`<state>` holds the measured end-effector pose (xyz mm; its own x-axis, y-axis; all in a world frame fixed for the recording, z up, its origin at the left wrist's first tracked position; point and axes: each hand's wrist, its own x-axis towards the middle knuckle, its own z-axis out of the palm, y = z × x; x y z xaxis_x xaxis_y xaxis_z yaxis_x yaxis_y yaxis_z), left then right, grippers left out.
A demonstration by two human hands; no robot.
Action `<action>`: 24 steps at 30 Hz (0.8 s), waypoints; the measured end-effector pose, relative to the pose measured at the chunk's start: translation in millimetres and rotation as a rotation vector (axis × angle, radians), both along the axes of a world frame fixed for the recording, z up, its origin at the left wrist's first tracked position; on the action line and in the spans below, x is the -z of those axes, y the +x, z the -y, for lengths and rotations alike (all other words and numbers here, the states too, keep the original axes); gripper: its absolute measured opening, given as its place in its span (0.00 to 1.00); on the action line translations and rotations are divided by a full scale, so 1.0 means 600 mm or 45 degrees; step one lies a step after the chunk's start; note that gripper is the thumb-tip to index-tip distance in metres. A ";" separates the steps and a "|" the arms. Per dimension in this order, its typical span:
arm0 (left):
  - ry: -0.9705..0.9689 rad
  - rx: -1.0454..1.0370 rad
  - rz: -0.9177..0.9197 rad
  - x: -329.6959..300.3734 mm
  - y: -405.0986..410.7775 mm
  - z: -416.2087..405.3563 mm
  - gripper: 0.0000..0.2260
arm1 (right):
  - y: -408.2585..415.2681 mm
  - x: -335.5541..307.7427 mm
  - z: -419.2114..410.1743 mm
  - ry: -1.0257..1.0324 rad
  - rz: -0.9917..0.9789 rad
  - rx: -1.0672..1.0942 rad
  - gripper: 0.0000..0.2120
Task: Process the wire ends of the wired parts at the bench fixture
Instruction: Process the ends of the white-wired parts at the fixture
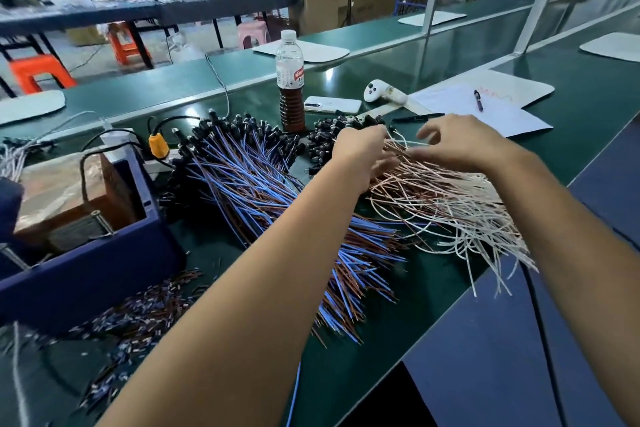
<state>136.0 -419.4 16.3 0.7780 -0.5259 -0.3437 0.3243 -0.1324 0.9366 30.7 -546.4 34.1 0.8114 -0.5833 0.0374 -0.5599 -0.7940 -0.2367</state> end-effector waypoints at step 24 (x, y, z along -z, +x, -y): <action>0.927 0.577 0.416 -0.002 0.020 -0.723 0.12 | 0.148 0.050 -0.637 0.136 0.221 -1.527 0.07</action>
